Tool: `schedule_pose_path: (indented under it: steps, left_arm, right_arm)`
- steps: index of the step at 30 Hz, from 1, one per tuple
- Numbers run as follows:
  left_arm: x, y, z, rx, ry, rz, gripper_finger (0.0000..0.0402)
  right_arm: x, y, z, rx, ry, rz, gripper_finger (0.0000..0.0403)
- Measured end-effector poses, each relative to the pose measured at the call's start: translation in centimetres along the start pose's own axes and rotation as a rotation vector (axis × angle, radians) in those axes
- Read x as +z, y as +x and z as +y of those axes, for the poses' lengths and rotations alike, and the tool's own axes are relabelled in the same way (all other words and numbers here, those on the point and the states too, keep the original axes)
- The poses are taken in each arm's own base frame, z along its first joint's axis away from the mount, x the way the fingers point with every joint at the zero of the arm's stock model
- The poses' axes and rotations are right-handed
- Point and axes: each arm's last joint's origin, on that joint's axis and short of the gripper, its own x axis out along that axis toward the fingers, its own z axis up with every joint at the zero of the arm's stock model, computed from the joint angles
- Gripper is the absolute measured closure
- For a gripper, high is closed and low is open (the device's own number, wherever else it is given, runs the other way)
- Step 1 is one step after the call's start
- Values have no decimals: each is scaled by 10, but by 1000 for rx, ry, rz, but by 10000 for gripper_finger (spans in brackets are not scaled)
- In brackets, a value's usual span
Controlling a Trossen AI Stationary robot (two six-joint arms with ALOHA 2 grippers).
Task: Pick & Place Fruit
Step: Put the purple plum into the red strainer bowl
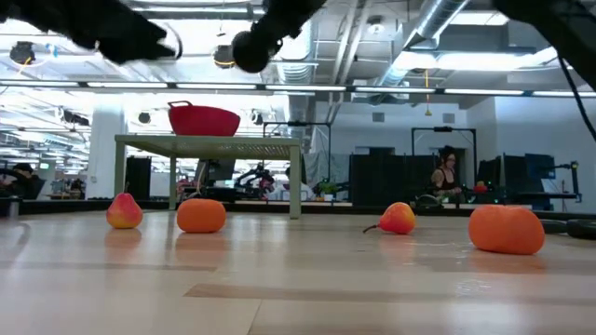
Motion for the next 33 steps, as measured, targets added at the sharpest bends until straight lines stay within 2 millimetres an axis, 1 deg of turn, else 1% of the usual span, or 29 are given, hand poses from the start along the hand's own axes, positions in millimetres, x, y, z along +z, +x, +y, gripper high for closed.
schedule_pose_path:
  steps: [2, 5, 8, 10, 11, 14, 17, 21, 25, 28, 33]
  left_arm:
    - [12, 3, -6, -70, 137, -18, 115]
    - [28, 12, -21, -207, 394, -50, 115]
    - [38, 25, -38, -277, 625, -64, 115]
    - [41, 35, -48, -266, 743, -43, 115]
    - [42, 41, -51, -238, 772, -23, 115]
    - [49, 57, -58, -136, 796, 20, 115]
    - [50, 67, -62, -79, 806, 53, 115]
    - [51, 72, -64, -68, 854, 47, 115]
    - [50, 77, -60, -44, 878, 62, 113]
    - [51, 79, -57, -29, 866, 61, 95]
    - [56, 80, -54, 6, 835, 39, 48]
  right_arm:
    - [0, 4, 20, 133, -32, 41, 137]
    - [-1, 10, 35, 300, -28, 29, 137]
    - [-1, 17, 41, 351, -18, 5, 137]
    - [1, 18, 40, 355, -7, -11, 137]
    - [2, 18, 39, 347, -8, -25, 137]
    - [4, 17, 36, 331, -16, -56, 137]
    - [5, 17, 34, 323, -18, -66, 137]
    - [3, 15, 31, 343, -11, -79, 137]
    - [3, 16, 31, 355, -21, -90, 137]
    - [5, 16, 29, 342, -31, -106, 137]
    - [6, 16, 30, 356, -36, -122, 137]
